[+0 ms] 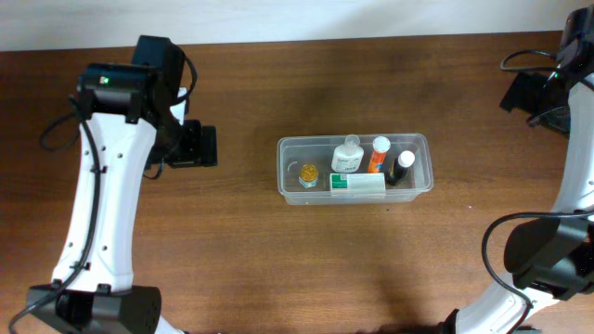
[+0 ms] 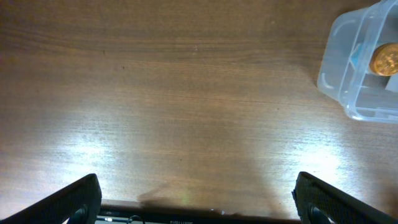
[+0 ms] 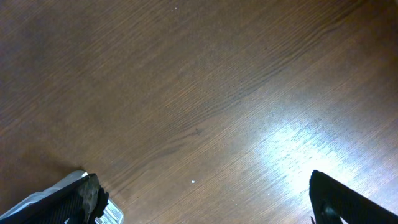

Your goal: Pack container

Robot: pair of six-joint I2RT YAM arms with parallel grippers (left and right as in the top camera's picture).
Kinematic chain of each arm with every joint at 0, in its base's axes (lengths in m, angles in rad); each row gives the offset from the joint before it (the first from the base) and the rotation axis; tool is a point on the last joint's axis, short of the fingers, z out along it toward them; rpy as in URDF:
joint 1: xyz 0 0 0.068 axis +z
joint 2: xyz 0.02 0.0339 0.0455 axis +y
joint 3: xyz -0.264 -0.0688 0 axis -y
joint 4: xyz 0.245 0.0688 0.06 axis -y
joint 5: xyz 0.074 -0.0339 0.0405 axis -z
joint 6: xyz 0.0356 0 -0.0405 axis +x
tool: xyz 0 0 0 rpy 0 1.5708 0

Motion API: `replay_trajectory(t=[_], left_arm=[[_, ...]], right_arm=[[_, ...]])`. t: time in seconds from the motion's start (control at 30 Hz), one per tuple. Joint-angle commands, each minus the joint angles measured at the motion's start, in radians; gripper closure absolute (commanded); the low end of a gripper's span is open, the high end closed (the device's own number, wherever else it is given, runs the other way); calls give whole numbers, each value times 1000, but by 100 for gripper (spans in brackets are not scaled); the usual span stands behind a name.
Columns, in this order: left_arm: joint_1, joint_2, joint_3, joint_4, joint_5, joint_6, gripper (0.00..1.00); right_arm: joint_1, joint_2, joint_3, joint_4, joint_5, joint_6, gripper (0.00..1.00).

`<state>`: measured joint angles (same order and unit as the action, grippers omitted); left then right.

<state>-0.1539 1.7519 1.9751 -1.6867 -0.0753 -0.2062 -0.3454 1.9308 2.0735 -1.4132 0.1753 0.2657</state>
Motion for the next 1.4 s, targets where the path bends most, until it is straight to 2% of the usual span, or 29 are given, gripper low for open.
replay_trajectory(t=[0.0, 0.57, 0.6, 0.7, 0.8, 0.83, 0.9, 0.97, 1.13, 1.27, 1.3, 1.37], left_arm=[[-1, -6, -5, -1, 2, -17, 0], [0, -7, -5, 5, -18, -2, 1], [0, -29, -10, 56, -60, 5, 1], [0, -98, -72, 219, -24, 137, 1], [0, -193, -223, 442, 69, 380, 1], [0, -265, -365, 596, 132, 535, 1], [0, -336, -521, 739, 175, 633, 0], [0, -406, -679, 880, 185, 671, 0], [0, -578, -1058, 1239, 185, 673, 1], [0, -721, -1326, 1558, 185, 672, 1], [0, -798, -1452, 1716, 193, 672, 1], [0, -879, -1563, 1842, 204, 672, 0]], right_arm=[[-3, -10, -5, 0, 5, 8, 2], [-3, -10, -5, 0, 5, 8, 2], [-3, -10, -5, 0, 5, 8, 2], [-2, -10, -5, 0, 5, 8, 2], [-2, -10, -5, 0, 5, 8, 2], [-2, -10, -5, 0, 5, 8, 2], [-2, -10, -5, 0, 5, 8, 2], [-2, -10, -5, 0, 5, 8, 2], [-2, -10, -5, 0, 5, 8, 2], [-2, -10, -5, 0, 5, 8, 2], [-2, -10, -5, 0, 5, 8, 2], [-2, -10, -5, 0, 5, 8, 2]])
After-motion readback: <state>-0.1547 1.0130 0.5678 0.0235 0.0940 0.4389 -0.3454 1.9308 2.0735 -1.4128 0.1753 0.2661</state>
